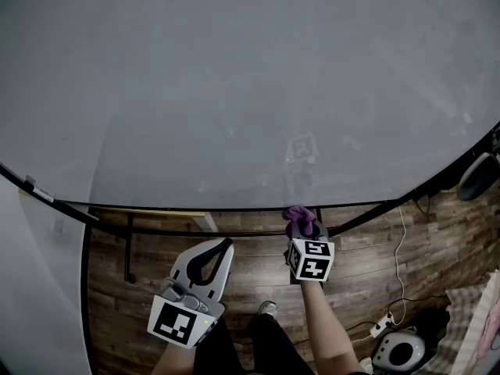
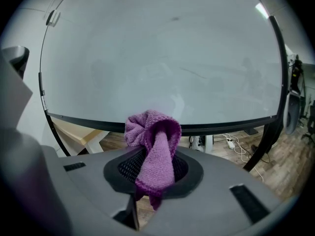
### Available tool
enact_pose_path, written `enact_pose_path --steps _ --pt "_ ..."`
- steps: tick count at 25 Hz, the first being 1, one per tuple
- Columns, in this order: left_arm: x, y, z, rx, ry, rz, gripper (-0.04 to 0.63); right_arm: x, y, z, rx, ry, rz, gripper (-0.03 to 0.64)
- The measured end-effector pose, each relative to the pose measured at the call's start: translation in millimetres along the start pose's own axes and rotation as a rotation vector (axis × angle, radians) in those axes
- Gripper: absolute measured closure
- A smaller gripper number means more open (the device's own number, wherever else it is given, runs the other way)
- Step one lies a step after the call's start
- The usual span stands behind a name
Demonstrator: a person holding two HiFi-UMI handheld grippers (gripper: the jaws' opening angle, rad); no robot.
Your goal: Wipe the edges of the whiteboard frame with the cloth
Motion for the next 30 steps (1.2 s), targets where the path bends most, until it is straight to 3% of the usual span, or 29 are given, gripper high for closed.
enact_pose_path --steps 11,30 --pt "47.4 -42.6 10.4 -0.024 0.024 0.027 0.577 76.1 8.7 10.0 -0.003 -0.02 0.046 0.548" --pt "109.9 -104.3 21.1 -0.031 -0.012 0.094 0.577 187.6 27.8 24.3 -0.003 -0.064 0.141 0.548"
Point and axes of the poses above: the fingertips, and each gripper's own axes: y backward along the fingers, x to its right, z out of its underside, the point moved 3 cm from there along y, backward along the fingers, and after that the axes turned 6 degrees about y, right-handed, at the moved point
